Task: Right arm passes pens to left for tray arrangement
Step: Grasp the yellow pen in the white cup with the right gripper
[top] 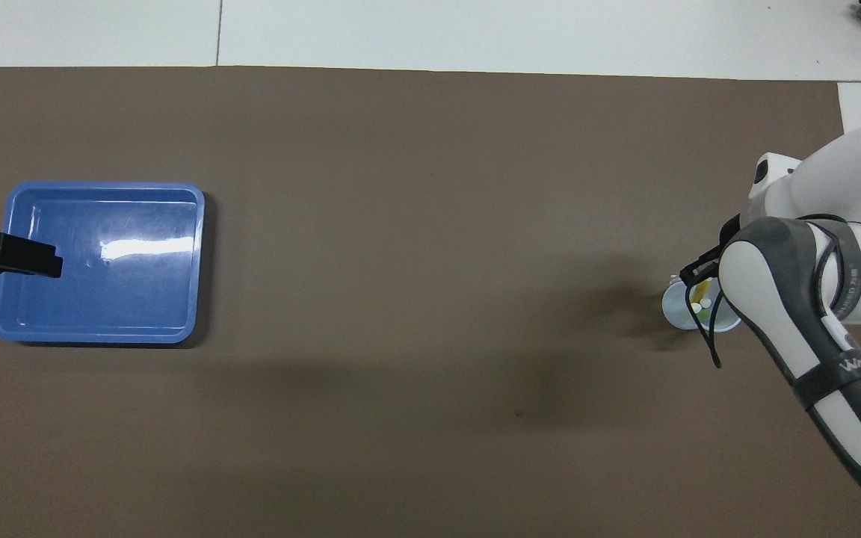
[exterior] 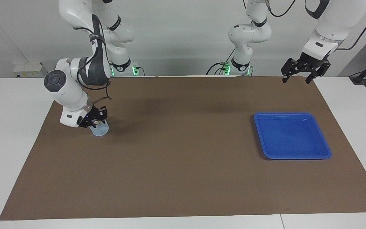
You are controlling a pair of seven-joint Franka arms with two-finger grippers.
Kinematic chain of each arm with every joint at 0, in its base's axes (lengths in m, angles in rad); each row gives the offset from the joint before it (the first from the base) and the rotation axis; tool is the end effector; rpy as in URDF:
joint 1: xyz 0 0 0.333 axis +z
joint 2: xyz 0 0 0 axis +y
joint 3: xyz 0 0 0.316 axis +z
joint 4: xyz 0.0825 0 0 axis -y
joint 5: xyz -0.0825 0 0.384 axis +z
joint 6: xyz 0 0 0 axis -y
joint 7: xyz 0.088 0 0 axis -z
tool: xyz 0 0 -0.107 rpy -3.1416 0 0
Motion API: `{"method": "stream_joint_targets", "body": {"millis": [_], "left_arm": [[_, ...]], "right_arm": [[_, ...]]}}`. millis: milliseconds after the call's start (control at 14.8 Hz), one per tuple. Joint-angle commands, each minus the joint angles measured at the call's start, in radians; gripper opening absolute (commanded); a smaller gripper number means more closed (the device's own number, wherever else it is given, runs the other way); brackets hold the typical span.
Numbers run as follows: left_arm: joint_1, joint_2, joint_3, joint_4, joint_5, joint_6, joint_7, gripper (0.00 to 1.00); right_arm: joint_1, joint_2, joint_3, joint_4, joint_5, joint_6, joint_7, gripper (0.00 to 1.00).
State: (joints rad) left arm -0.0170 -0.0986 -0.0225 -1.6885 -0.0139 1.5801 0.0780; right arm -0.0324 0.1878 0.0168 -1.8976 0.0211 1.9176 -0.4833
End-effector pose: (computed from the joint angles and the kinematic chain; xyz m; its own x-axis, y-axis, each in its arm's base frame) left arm 0.5230 -0.0227 0.6229 0.9931 -0.1170 -0.0089 -0.1169 -0.9931 0.0124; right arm 0.5838 -0.0080 0.3907 0.8850 0.4447 -0.1379 0.4348 -0.8953 -0.0967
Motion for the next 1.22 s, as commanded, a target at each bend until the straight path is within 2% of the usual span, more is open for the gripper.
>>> {"method": "stream_joint_targets", "body": {"millis": [0,135,338,406,541,609,744,947,1149], "left_arm": [[0.006,-0.065,0.001,-0.097,-0.053,0.037,0.002,1.00],[0.006,-0.088,0.001,-0.140,-0.098,0.047,-0.023,1.00],[-0.007,-0.159,0.001,-0.285,-0.194,0.154,-0.150,1.00],[-0.011,-0.186,-0.001,-0.342,-0.233,0.210,-0.199,1.00],[-0.023,-0.222,-0.007,-0.419,-0.294,0.283,-0.298,1.00],[-0.038,-0.225,-0.008,-0.425,-0.317,0.291,-0.349,1.00],[-0.046,-0.225,-0.008,-0.425,-0.375,0.290,-0.453,1.00],[-0.046,-0.225,-0.010,-0.428,-0.474,0.244,-0.486,1.00],[-0.057,-0.225,-0.011,-0.456,-0.486,0.218,-0.495,1.00]], "right_arm": [[-0.011,-0.030,0.005,-0.043,0.005,0.014,-0.011,0.31],[-0.012,-0.031,0.005,-0.052,0.003,0.017,-0.011,0.30],[-0.011,-0.033,0.005,-0.054,0.002,0.017,-0.012,0.27],[-0.012,-0.033,0.005,-0.055,0.002,0.017,-0.012,0.24],[-0.012,-0.033,0.005,-0.055,0.002,0.017,-0.023,0.08],[-0.012,-0.033,0.005,-0.055,0.002,0.017,-0.029,0.00],[-0.014,-0.033,0.005,-0.051,0.002,0.006,-0.032,0.00],[-0.009,-0.031,0.005,0.004,-0.001,-0.047,-0.044,0.00],[-0.001,-0.048,0.006,0.096,-0.035,-0.127,-0.095,0.00]]}}
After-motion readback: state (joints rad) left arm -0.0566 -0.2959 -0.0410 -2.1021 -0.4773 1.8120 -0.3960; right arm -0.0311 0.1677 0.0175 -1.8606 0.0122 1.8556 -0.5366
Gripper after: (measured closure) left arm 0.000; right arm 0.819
